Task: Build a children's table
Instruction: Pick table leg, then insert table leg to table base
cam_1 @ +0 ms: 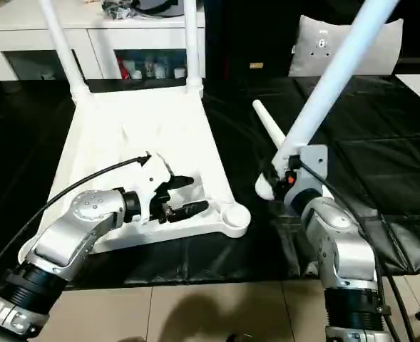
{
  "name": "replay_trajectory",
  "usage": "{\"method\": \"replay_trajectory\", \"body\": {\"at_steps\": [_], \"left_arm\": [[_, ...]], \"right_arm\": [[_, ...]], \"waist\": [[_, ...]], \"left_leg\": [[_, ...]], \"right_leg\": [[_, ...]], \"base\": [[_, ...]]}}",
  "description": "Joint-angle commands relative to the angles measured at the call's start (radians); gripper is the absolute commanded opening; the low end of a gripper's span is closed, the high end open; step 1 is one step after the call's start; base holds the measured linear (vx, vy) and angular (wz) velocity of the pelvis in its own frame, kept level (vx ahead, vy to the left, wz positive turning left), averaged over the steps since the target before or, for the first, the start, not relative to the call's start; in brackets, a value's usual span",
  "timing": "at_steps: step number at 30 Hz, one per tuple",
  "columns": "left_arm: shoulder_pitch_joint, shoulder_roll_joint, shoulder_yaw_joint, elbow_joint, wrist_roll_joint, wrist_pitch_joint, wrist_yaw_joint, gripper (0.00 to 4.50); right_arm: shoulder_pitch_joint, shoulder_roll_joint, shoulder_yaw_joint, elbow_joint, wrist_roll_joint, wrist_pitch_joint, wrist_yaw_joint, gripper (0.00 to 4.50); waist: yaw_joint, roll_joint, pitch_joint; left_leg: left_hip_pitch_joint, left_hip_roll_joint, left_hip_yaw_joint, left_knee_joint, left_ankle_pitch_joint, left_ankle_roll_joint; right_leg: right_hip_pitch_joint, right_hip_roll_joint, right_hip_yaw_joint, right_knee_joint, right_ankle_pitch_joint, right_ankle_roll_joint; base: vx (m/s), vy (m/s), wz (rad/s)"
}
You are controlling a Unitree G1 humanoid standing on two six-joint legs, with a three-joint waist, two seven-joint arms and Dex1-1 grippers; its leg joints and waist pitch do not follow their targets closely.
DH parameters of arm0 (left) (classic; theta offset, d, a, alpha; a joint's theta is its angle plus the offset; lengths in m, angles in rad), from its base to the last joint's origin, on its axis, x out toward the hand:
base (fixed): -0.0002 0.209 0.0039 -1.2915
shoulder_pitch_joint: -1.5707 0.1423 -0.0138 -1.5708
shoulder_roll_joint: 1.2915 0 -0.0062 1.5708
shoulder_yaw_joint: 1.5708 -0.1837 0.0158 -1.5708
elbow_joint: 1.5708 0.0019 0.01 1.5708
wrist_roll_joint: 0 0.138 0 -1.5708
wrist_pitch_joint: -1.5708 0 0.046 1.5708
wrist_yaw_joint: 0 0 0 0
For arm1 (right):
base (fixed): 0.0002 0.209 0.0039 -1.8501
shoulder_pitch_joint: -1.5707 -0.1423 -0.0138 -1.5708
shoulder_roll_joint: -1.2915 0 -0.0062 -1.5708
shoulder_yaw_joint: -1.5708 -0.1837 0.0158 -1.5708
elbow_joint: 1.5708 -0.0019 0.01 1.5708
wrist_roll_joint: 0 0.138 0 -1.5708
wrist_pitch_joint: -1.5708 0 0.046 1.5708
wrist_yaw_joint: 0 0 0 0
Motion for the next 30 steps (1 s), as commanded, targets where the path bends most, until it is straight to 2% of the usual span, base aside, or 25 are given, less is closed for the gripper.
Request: {"method": "replay_trajectory", "body": {"at_steps": [1, 4, 6, 7, 9, 10, 11, 13, 14, 16, 18, 20, 22, 24, 29, 30], "left_arm": [[0.002, 0.013, -0.006, -0.025, 0.004, 0.001, -0.021, 3.48], [0.005, 0.021, -0.016, -0.028, 0.003, 0.003, -0.045, 3.48], [0.012, 0.046, -0.040, -0.038, 0.008, 0.003, -0.089, 3.48], [0.013, 0.050, -0.042, -0.041, 0.008, 0.006, -0.095, 3.48], [0.013, 0.052, -0.042, -0.043, 0.006, 0.012, -0.098, 3.20], [0.011, 0.053, -0.042, -0.047, -0.001, 0.035, -0.107, 3.13], [0.009, 0.054, -0.043, -0.043, 0.001, 0.044, -0.110, 3.10], [0.009, 0.055, -0.045, -0.041, 0.005, 0.046, -0.112, 3.00], [0.010, 0.055, -0.047, -0.042, 0.005, 0.049, -0.118, 2.69], [0.013, 0.060, -0.054, -0.048, 0.005, 0.061, -0.124, 2.68], [0.015, 0.073, -0.068, -0.059, 0.013, 0.077, -0.135, 2.31], [0.019, 0.090, -0.082, -0.074, 0.029, 0.092, -0.151, 2.24], [0.018, 0.098, -0.090, -0.082, 0.036, 0.096, -0.157, 2.21], [0.016, 0.102, -0.093, -0.085, 0.038, 0.103, -0.161, 1.86], [0.003, 0.131, -0.128, -0.085, 0.072, 0.130, -0.177, 1.69], [0.001, 0.133, -0.132, -0.084, 0.076, 0.133, -0.176, 1.54]], "right_arm": [[-0.028, -0.006, -0.031, -0.044, 0.022, -0.007, 0.002, 1.89], [-0.032, -0.017, -0.042, -0.056, 0.045, -0.031, 0.046, 1.89], [-0.019, -0.038, -0.050, -0.075, 0.085, -0.023, 0.109, 1.89], [-0.015, -0.045, -0.045, -0.068, 0.073, -0.037, 0.107, 1.89], [-0.012, -0.050, -0.038, -0.058, 0.054, -0.060, 0.103, 1.89], [0.000, -0.080, -0.015, -0.071, 0.064, 0.044, 0.119, 1.89], [0.008, -0.090, -0.007, -0.089, 0.088, 0.093, 0.144, 1.89], [0.014, -0.095, 0.001, -0.100, 0.096, 0.104, 0.164, 1.89], [0.023, -0.105, 0.017, -0.112, 0.100, 0.108, 0.196, 1.89], [0.034, -0.114, 0.040, -0.118, 0.094, 0.088, 0.227, 1.89], [0.039, -0.118, 0.061, -0.117, 0.083, 0.067, 0.245, 1.89], [0.043, -0.125, 0.082, -0.121, 0.079, 0.077, 0.261, 1.89], [0.044, -0.127, 0.084, -0.122, 0.086, 0.088, 0.266, 1.89], [0.042, -0.125, 0.081, -0.120, 0.093, 0.096, 0.269, 1.89], [0.037, -0.122, 0.077, -0.118, 0.110, 0.105, 0.286, 1.89], [0.037, -0.123, 0.078, -0.117, 0.112, 0.102, 0.286, 1.89]], "waist": [[-0.001, -0.010, -0.066], [-0.001, -0.011, -0.068], [-0.001, -0.011, -0.067], [-0.001, -0.010, -0.068], [-0.002, -0.010, -0.067], [-0.002, -0.012, -0.067], [-0.002, -0.012, -0.064], [-0.002, -0.012, -0.065], [-0.002, -0.013, -0.064], [-0.002, -0.011, -0.064], [-0.004, -0.012, -0.064], [-0.009, -0.013, -0.063], [-0.010, -0.012, -0.063], [-0.010, -0.014, -0.064], [-0.012, -0.012, -0.064], [-0.011, -0.011, -0.064]], "left_leg": [[0.000, 0.039, -0.009, -0.073, -0.157, 0.053], [-0.001, 0.041, -0.011, -0.073, -0.161, 0.056], [-0.002, 0.043, -0.012, -0.074, -0.155, 0.068], [-0.002, 0.044, -0.012, -0.074, -0.152, 0.069], [-0.001, 0.044, -0.009, -0.073, -0.147, 0.064], [-0.002, 0.043, -0.009, -0.073, -0.145, 0.063], [-0.001, 0.043, -0.011, -0.075, -0.147, 0.066], [0.001, 0.041, -0.009, -0.072, -0.162, 0.068], [0.000, 0.039, -0.008, -0.071, -0.167, 0.067], [-0.001, 0.039, -0.009, -0.071, -0.170, 0.065], [-0.002, 0.040, -0.011, -0.072, -0.177, 0.061], [0.000, 0.039, -0.011, -0.072, -0.187, 0.059], [-0.001, 0.039, -0.012, -0.072, -0.184, 0.061], [-0.001, 0.041, -0.013, -0.072, -0.176, 0.061], [-0.002, 0.041, -0.013, -0.073, -0.177, 0.061], [-0.002, 0.040, -0.013, -0.072, -0.174, 0.060]], "right_leg": [[0.066, -0.066, 0.052, -0.098, -0.480, -0.004], [0.067, -0.067, 0.053, -0.093, -0.465, -0.007], [0.068, -0.067, 0.056, -0.090, -0.449, -0.015], [0.067, -0.066, 0.056, -0.088, -0.442, -0.020], [0.066, -0.067, 0.057, -0.089, -0.436, -0.033], [0.066, -0.067, 0.057, -0.089, -0.438, -0.035], [0.071, -0.063, 0.057, -0.089, -0.440, -0.039], [0.068, -0.066, 0.055, -0.093, -0.464, -0.033], [0.068, -0.066, 0.053, -0.097, -0.484, -0.024], [0.066, -0.067, 0.052, -0.100, -0.501, -0.013], [0.067, -0.066, 0.050, -0.100, -0.502, -0.009], [0.065, -0.066, 0.050, -0.102, -0.515, -0.005], [0.065, -0.065, 0.051, -0.101, -0.515, -0.005], [0.067, -0.067, 0.051, -0.099, -0.508, -0.008], [0.066, -0.066, 0.053, -0.098, -0.495, -0.014], [0.067, -0.067, 0.052, -0.098, -0.497, -0.016]], "base": [[0.000, 0.000, 0.00], [0.000, 0.000, 0.00], [0.000, 0.000, 0.00], [0.000, 0.000, 0.00], [0.000, 0.000, 0.00], [0.000, 0.000, 0.00], [0.000, 0.000, 0.00], [0.000, 0.000, 0.00], [0.000, 0.000, 0.00], [0.000, 0.000, 0.00], [0.000, 0.000, 0.00], [0.000, 0.000, 0.00], [0.000, 0.000, 0.00], [0.000, 0.000, 0.00], [0.000, 0.000, 0.00], [0.000, 0.000, 0.00]]}}
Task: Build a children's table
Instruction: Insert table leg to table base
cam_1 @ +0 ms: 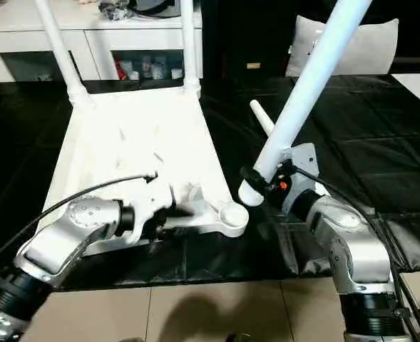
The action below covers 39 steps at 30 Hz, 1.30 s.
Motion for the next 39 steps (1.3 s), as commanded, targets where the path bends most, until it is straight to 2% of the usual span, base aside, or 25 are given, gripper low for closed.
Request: {"method": "replay_trajectory", "body": {"at_steps": [1, 4, 5, 6, 8, 9, 12, 13, 14, 15, 17, 18, 20, 21, 25, 28, 30, 31, 33, 34, 35, 37, 39], "left_arm": [[-0.016, 0.011, -0.014, 0.001, 0.028, 0.003, 0.002, 1.35], [-0.028, 0.013, -0.022, 0.024, 0.060, -0.006, 0.017, 1.31], [-0.028, 0.014, -0.022, 0.025, 0.062, -0.007, 0.017, 1.22], [-0.034, 0.017, -0.027, 0.037, 0.076, -0.014, 0.024, 0.92], [-0.037, 0.014, -0.023, 0.048, 0.080, -0.022, 0.029, 0.89], [-0.037, 0.013, -0.021, 0.049, 0.080, -0.022, 0.029, 0.66], [-0.038, 0.011, -0.021, 0.054, 0.084, -0.027, 0.027, 0.42], [-0.042, 0.010, -0.023, 0.068, 0.091, -0.045, 0.025, 0.40], [-0.043, 0.010, -0.023, 0.072, 0.094, -0.051, 0.025, 0.37], [-0.046, 0.004, -0.020, 0.088, 0.098, -0.079, 0.026, 0.37], [-0.058, -0.002, -0.019, 0.115, 0.100, -0.122, 0.022, 0.05], [-0.063, -0.001, -0.022, 0.124, 0.105, -0.132, 0.020, 0.03], [-0.070, 0.003, -0.030, 0.142, 0.116, -0.155, 0.016, 0.01], [-0.074, 0.006, -0.033, 0.155, 0.120, -0.172, 0.013, 0.00], [-0.080, 0.006, -0.026, 0.183, 0.116, -0.208, 0.001, 0.00], [-0.082, 0.004, -0.021, 0.211, 0.102, -0.241, -0.038, 0.00], [-0.082, 0.008, -0.026, 0.218, 0.100, -0.247, -0.055, 0.00], [-0.084, 0.012, -0.030, 0.227, 0.103, -0.253, -0.062, 0.00], [-0.084, 0.009, -0.025, 0.236, 0.099, -0.256, -0.064, 0.00], [-0.084, 0.007, -0.022, 0.238, 0.097, -0.254, -0.064, 0.00], [-0.084, 0.007, -0.021, 0.238, 0.096, -0.254, -0.063, 0.00], [-0.087, -0.002, -0.011, 0.240, 0.087, -0.245, -0.058, 0.00], [-0.090, -0.013, 0.001, 0.238, 0.065, -0.210, -0.071, 0.43]], "right_arm": [[-0.003, -0.004, -0.004, -0.028, 0.018, 0.002, 0.005, 1.89], [-0.005, 0.002, -0.008, -0.031, 0.023, 0.016, -0.006, 1.89], [-0.006, 0.002, -0.008, -0.030, 0.022, 0.018, -0.008, 1.89], [-0.010, 0.005, -0.011, -0.026, 0.013, 0.016, -0.020, 1.89], [-0.016, 0.007, -0.020, -0.022, 0.027, 0.031, -0.014, 1.89], [-0.015, 0.002, -0.015, -0.024, 0.025, 0.031, -0.008, 1.89], [-0.012, 0.000, -0.008, -0.026, 0.025, 0.024, -0.002, 1.89], [-0.012, 0.010, -0.009, -0.022, 0.028, 0.001, -0.003, 1.89], [-0.013, 0.013, -0.010, -0.021, 0.031, 0.000, -0.005, 1.89], [-0.014, 0.016, -0.005, -0.025, 0.037, -0.006, 0.008, 1.89], [-0.019, 0.017, 0.007, -0.028, 0.037, -0.011, 0.023, 1.89], [-0.022, 0.019, 0.009, -0.026, 0.035, -0.013, 0.023, 1.89], [-0.027, 0.018, 0.014, -0.021, 0.034, -0.014, 0.028, 1.89], [-0.030, 0.015, 0.019, -0.020, 0.037, -0.006, 0.035, 1.89], [-0.034, -0.003, 0.048, -0.035, 0.053, 0.039, 0.077, 1.89], [-0.034, -0.041, 0.099, -0.051, 0.053, 0.072, 0.148, 1.89], [-0.038, -0.051, 0.111, -0.047, 0.046, 0.069, 0.166, 1.89], [-0.047, -0.057, 0.116, -0.033, 0.036, 0.063, 0.170, 1.89], [-0.058, -0.070, 0.126, -0.016, 0.027, 0.070, 0.184, 1.89], [-0.060, -0.076, 0.131, -0.014, 0.025, 0.073, 0.190, 1.89], [-0.060, -0.077, 0.132, -0.014, 0.024, 0.073, 0.192, 1.89], [-0.063, -0.084, 0.136, -0.005, 0.018, 0.073, 0.200, 1.89], [-0.067, -0.087, 0.137, 0.003, 0.017, 0.072, 0.204, 1.89]], "waist": [[0.002, -0.009, -0.063], [0.001, -0.011, -0.063], [0.001, -0.010, -0.062], [0.001, -0.009, -0.063], [0.000, -0.009, -0.064], [0.000, -0.010, -0.064], [0.000, -0.010, -0.063], [0.000, -0.017, -0.063], [0.002, -0.013, -0.062], [0.000, -0.013, -0.061], [0.000, -0.013, -0.060], [-0.002, -0.019, -0.061], [0.000, -0.014, -0.061], [-0.002, -0.015, -0.062], [-0.003, -0.012, -0.063], [0.003, -0.013, -0.064], [0.004, -0.014, -0.065], [0.004, -0.023, -0.065], [0.005, -0.017, -0.064], [0.005, -0.017, -0.064], [0.004, -0.021, -0.063], [0.005, -0.020, -0.063], [0.007, -0.020, -0.064]], "left_leg": [[-0.003, 0.041, -0.013, -0.073, -0.176, 0.060], [-0.002, 0.038, -0.011, -0.072, -0.181, 0.060], [-0.002, 0.038, -0.012, -0.071, -0.182, 0.058], [-0.002, 0.037, -0.012, -0.071, -0.184, 0.057], [-0.003, 0.037, -0.013, -0.071, -0.182, 0.057], [-0.003, 0.039, -0.014, -0.072, -0.184, 0.056], [-0.003, 0.038, -0.013, -0.071, -0.184, 0.058], [-0.003, 0.038, -0.012, -0.071, -0.186, 0.059], [-0.002, 0.038, -0.012, -0.071, -0.191, 0.058], [-0.002, 0.037, -0.012, -0.071, -0.199, 0.058], [0.002, 0.034, -0.011, -0.069, -0.214, 0.057], [0.001, 0.034, -0.011, -0.069, -0.214, 0.056], [0.000, 0.040, -0.015, -0.073, -0.210, 0.055], [-0.003, 0.041, -0.017, -0.074, -0.211, 0.055], [-0.002, 0.042, -0.015, -0.074, -0.205, 0.058], [-0.003, 0.043, -0.014, -0.074, -0.188, 0.066], [-0.005, 0.043, -0.014, -0.074, -0.180, 0.066], [-0.005, 0.044, -0.013, -0.073, -0.178, 0.065], [-0.004, 0.045, -0.014, -0.074, -0.177, 0.063], [-0.004, 0.045, -0.014, -0.074, -0.179, 0.062], [-0.004, 0.043, -0.013, -0.073, -0.180, 0.062], [-0.003, 0.043, -0.012, -0.072, -0.179, 0.061], [-0.003, 0.044, -0.012, -0.072, -0.171, 0.062]], "right_leg": [[0.065, -0.066, 0.052, -0.098, -0.497, -0.016], [0.064, -0.065, 0.051, -0.102, -0.510, -0.008], [0.064, -0.065, 0.049, -0.102, -0.515, -0.005], [0.064, -0.065, 0.049, -0.103, -0.515, -0.004], [0.065, -0.064, 0.048, -0.103, -0.513, -0.001], [0.065, -0.066, 0.049, -0.102, -0.509, -0.003], [0.064, -0.066, 0.049, -0.102, -0.509, -0.007], [0.063, -0.066, 0.048, -0.105, -0.517, -0.004], [0.063, -0.068, 0.048, -0.105, -0.530, -0.001], [0.061, -0.066, 0.047, -0.108, -0.541, 0.004], [0.059, -0.066, 0.042, -0.116, -0.570, 0.018], [0.059, -0.066, 0.042, -0.116, -0.571, 0.022], [0.061, -0.068, 0.044, -0.112, -0.556, 0.020], [0.064, -0.068, 0.044, -0.110, -0.540, 0.017], [0.064, -0.072, 0.048, -0.106, -0.515, -0.001], [0.066, -0.070, 0.051, -0.102, -0.491, -0.013], [0.068, -0.072, 0.052, -0.100, -0.486, -0.014], [0.068, -0.072, 0.052, -0.100, -0.487, -0.013], [0.067, -0.074, 0.052, -0.099, -0.497, -0.017], [0.067, -0.073, 0.052, -0.099, -0.498, -0.019], [0.066, -0.073, 0.051, -0.100, -0.506, -0.017], [0.066, -0.074, 0.051, -0.102, -0.517, -0.012], [0.066, -0.074, 0.052, -0.100, -0.504, -0.017]], "base": [[0.000, 0.000, 0.00], [0.000, 0.000, 0.00], [0.000, 0.000, 0.00], [0.000, 0.000, 0.00], [0.000, 0.000, 0.00], [0.000, 0.000, 0.00], [0.000, 0.000, 0.00], [0.000, 0.000, 0.00], [0.000, 0.000, 0.00], [0.000, 0.000, 0.00], [0.000, 0.000, 0.00], [0.000, 0.000, 0.00], [0.000, 0.000, 0.00], [0.000, 0.000, 0.00], [0.000, 0.000, 0.00], [0.000, 0.000, 0.00], [0.000, 0.000, 0.00], [0.000, 0.000, 0.00], [0.000, 0.000, 0.00], [0.000, 0.000, 0.00], [0.000, 0.000, 0.00], [0.000, 0.000, 0.00], [0.000, 0.000, 0.00]]}}
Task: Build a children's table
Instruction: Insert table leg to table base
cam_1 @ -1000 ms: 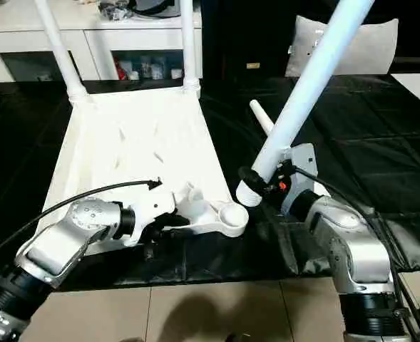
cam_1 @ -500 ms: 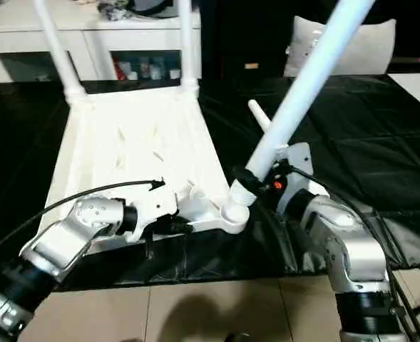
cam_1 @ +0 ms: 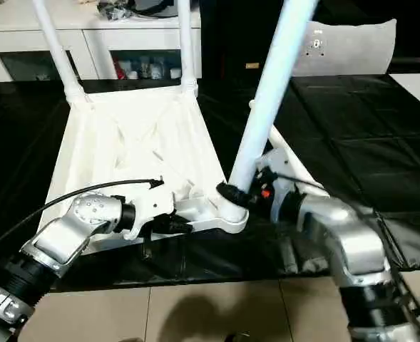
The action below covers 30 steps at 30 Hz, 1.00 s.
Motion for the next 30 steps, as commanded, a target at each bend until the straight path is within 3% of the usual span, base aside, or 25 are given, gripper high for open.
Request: {"method": "replay_trajectory", "body": {"at_steps": [1, 5, 14, 15, 22, 30], "left_arm": [[-0.016, -0.006, 0.028, 0.014, -0.008, 0.026, -0.007, 0.54], [-0.027, -0.024, 0.022, 0.046, 0.015, 0.013, 0.018, 0.77], [-0.034, -0.025, 0.010, 0.087, 0.042, 0.018, 0.020, 0.77], [-0.035, -0.024, 0.011, 0.089, 0.043, 0.018, 0.018, 0.61], [-0.039, -0.029, 0.023, 0.104, 0.046, -0.021, 0.021, 0.09], [-0.037, -0.025, 0.010, 0.113, 0.059, -0.101, -0.010, 0.00]], "right_arm": [[-0.017, -0.007, 0.009, 0.010, -0.005, 0.007, 0.011, 1.89], [-0.020, -0.007, 0.016, 0.034, -0.013, -0.005, 0.013, 1.89], [-0.019, 0.000, 0.022, 0.040, -0.017, -0.005, 0.011, 1.89], [-0.020, -0.001, 0.022, 0.042, -0.018, -0.007, 0.012, 1.89], [-0.034, 0.000, 0.027, 0.058, -0.024, -0.004, 0.015, 1.89], [-0.058, -0.010, 0.063, 0.089, -0.035, 0.000, 0.055, 1.89]], "waist": [[0.007, -0.018, -0.064], [0.008, -0.019, -0.064], [0.009, -0.018, -0.063], [0.007, -0.024, -0.063], [0.005, -0.018, -0.062], [-0.003, -0.015, -0.060]], "left_leg": [[-0.003, 0.045, -0.012, -0.073, -0.171, 0.061], [-0.003, 0.043, -0.011, -0.071, -0.165, 0.064], [0.000, 0.042, -0.012, -0.072, -0.190, 0.056], [-0.001, 0.043, -0.012, -0.072, -0.188, 0.057], [0.000, 0.041, -0.013, -0.071, -0.201, 0.056], [0.004, 0.042, -0.016, -0.072, -0.243, 0.051]], "right_leg": [[0.063, -0.074, 0.053, -0.093, -0.504, -0.020], [0.063, -0.072, 0.053, -0.095, -0.500, -0.020], [0.062, -0.073, 0.049, -0.103, -0.540, -0.001], [0.062, -0.073, 0.049, -0.102, -0.535, 0.000], [0.061, -0.073, 0.046, -0.105, -0.551, 0.004], [0.060, -0.072, 0.039, -0.114, -0.576, 0.017]], "base": [[0.000, 0.000, 0.00], [0.000, 0.000, 0.00], [0.000, 0.000, 0.00], [0.000, 0.000, 0.00], [0.000, 0.000, 0.00], [0.000, 0.000, 0.00]]}}
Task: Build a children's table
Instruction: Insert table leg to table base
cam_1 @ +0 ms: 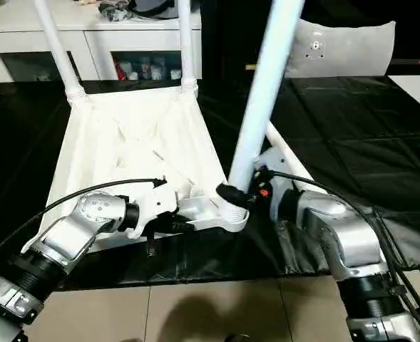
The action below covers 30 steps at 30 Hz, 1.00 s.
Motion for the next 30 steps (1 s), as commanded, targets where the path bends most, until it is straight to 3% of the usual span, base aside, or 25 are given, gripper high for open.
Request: {"method": "replay_trajectory", "body": {"at_steps": [1, 8, 12, 30], "left_arm": [[-0.014, 0.014, 0.003, 0.015, 0.022, -0.025, -0.004, 0.00], [-0.025, 0.021, -0.002, 0.029, 0.026, -0.035, -0.038, 0.00], [-0.024, 0.027, -0.004, 0.022, 0.024, -0.027, -0.056, 0.00], [-0.027, 0.027, -0.005, 0.028, 0.021, -0.039, -0.088, 0.00]], "right_arm": [[-0.016, -0.010, 0.039, 0.024, -0.016, 0.012, 0.029, 1.89], [-0.043, -0.046, 0.108, 0.040, -0.030, 0.041, 0.124, 1.89], [-0.056, -0.053, 0.124, 0.070, -0.047, 0.037, 0.143, 1.89], [-0.088, -0.069, 0.108, 0.151, -0.067, 0.017, 0.149, 1.89]], "waist": [[0.002, -0.012, -0.060], [0.004, -0.009, -0.057], [0.004, -0.014, -0.057], [0.006, -0.017, -0.060]], "left_leg": [[0.002, 0.043, -0.016, -0.073, -0.245, 0.049], [0.004, 0.043, -0.016, -0.074, -0.250, 0.053], [0.008, 0.044, -0.017, -0.074, -0.264, 0.046], [0.006, 0.043, -0.015, -0.075, -0.240, 0.047]], "right_leg": [[0.057, -0.073, 0.042, -0.106, -0.567, 0.011], [0.057, -0.074, 0.044, -0.106, -0.568, 0.002], [0.058, -0.076, 0.043, -0.106, -0.582, 0.003], [0.060, -0.075, 0.045, -0.104, -0.569, -0.007]], "base": [[0.000, 0.000, 0.00], [0.000, 0.000, 0.00], [0.000, 0.000, 0.00], [0.000, 0.000, 0.00]]}}
